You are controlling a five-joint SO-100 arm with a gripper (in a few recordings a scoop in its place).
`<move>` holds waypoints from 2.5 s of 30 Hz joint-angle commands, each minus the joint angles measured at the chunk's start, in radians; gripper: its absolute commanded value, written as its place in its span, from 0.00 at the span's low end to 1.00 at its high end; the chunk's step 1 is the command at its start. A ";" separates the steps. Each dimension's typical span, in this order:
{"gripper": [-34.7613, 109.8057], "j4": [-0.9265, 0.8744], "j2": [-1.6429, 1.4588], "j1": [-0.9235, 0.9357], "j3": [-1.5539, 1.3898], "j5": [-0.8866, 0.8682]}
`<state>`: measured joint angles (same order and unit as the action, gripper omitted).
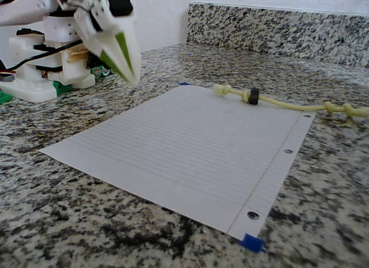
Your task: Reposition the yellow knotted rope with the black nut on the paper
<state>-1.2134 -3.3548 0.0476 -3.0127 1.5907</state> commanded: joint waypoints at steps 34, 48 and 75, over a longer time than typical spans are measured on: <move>0.27 0.459 0.857 -0.388 0.566 -0.767; 0.28 0.696 1.170 -0.603 0.568 -1.287; 0.60 0.772 1.448 -0.569 0.560 -1.394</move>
<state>-0.4587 -1.9144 -0.5308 -2.4850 0.2071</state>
